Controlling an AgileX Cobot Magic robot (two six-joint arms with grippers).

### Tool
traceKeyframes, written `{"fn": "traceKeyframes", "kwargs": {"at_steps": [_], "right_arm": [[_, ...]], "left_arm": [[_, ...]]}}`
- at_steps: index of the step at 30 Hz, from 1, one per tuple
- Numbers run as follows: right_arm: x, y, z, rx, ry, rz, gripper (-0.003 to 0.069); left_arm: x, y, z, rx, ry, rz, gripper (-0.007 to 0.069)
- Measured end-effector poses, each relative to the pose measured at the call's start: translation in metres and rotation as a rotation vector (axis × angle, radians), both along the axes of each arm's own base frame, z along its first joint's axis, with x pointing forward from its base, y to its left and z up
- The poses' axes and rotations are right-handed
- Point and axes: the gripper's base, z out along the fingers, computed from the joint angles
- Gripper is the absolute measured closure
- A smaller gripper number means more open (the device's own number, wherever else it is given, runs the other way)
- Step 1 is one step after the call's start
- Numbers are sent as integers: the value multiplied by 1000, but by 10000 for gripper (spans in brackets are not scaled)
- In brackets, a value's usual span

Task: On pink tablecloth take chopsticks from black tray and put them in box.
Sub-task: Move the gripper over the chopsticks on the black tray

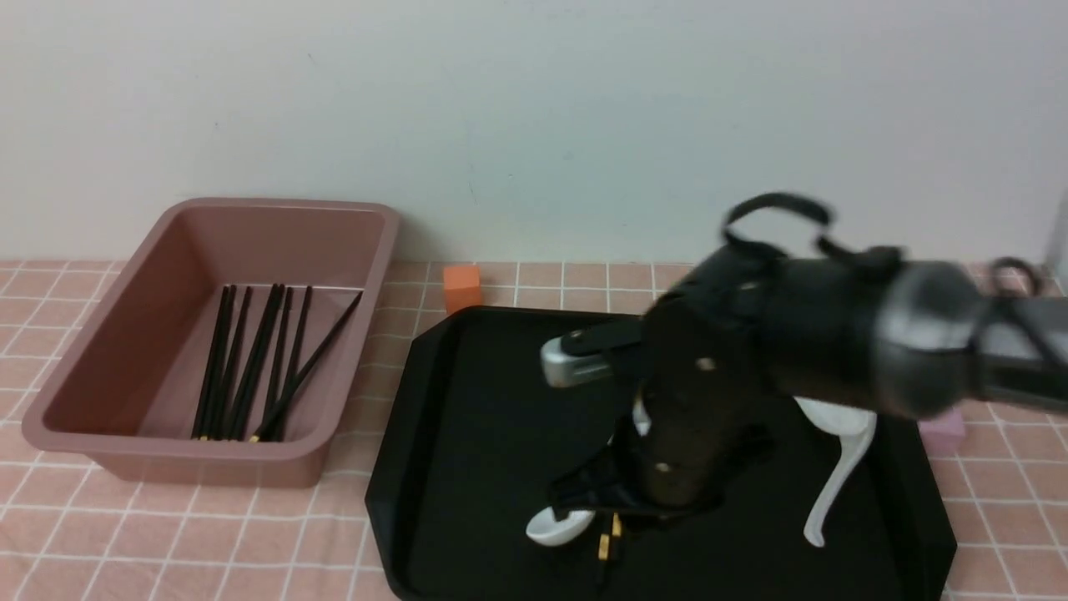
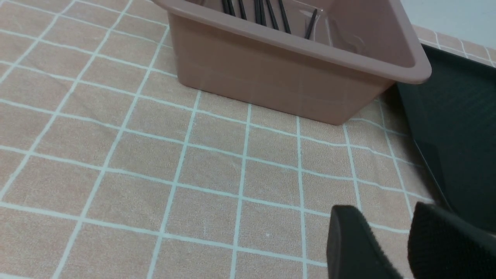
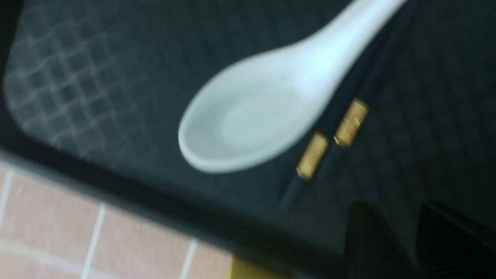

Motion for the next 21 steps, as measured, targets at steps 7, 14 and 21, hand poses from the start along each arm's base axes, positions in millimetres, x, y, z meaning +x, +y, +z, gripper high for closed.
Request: {"fn": "traceKeyframes", "kwargs": {"at_steps": [7,14,21], "right_arm": [[13,11,-17,-23,9,-4,269],[19,9,-26,-23,12,-17,256],[30,9,-43,0,10,-45,257]], "left_arm": [[0,0,0,0,0,0,386],[0,0,0,0,0,0,386],[0,0,0,0,0,0,386]]}}
